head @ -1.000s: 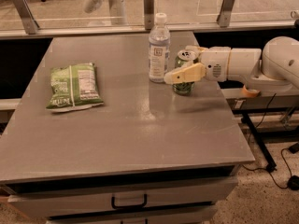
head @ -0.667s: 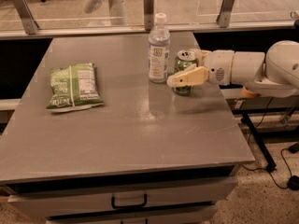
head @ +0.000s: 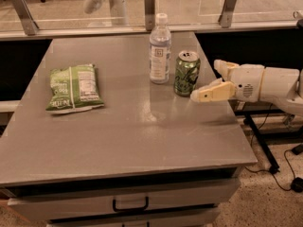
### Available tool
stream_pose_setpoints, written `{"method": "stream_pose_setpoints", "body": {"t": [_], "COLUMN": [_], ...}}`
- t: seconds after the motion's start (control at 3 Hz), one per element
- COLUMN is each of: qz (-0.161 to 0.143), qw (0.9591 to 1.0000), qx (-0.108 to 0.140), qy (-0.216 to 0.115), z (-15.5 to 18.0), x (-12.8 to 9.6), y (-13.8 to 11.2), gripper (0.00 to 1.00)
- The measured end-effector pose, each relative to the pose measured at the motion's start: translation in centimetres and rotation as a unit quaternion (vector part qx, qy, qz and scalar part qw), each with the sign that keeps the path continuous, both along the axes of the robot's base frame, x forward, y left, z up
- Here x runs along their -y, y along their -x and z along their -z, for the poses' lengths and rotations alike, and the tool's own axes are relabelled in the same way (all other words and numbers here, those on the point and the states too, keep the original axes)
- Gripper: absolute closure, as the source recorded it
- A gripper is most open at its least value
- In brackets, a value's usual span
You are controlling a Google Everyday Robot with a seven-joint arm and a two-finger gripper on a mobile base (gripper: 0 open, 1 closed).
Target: Move green can near blue plastic bottle
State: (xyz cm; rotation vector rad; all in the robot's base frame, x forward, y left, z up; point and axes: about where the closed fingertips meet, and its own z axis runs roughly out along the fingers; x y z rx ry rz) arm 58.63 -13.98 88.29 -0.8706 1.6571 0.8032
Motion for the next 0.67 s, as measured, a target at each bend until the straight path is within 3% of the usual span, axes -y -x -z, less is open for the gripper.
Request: {"method": "stream_pose_setpoints", "body": {"t": [0.33,0.67], "qz": [0.028,0.032], "qw": [0.9996,0.9995], "qx": [-0.007,-0.007], "qy": [0.002,0.002], "z": [0.41,0.48], "x": [3.21,3.61], "y": [2.69,2.86], "gripper": [0.00,0.00]}}
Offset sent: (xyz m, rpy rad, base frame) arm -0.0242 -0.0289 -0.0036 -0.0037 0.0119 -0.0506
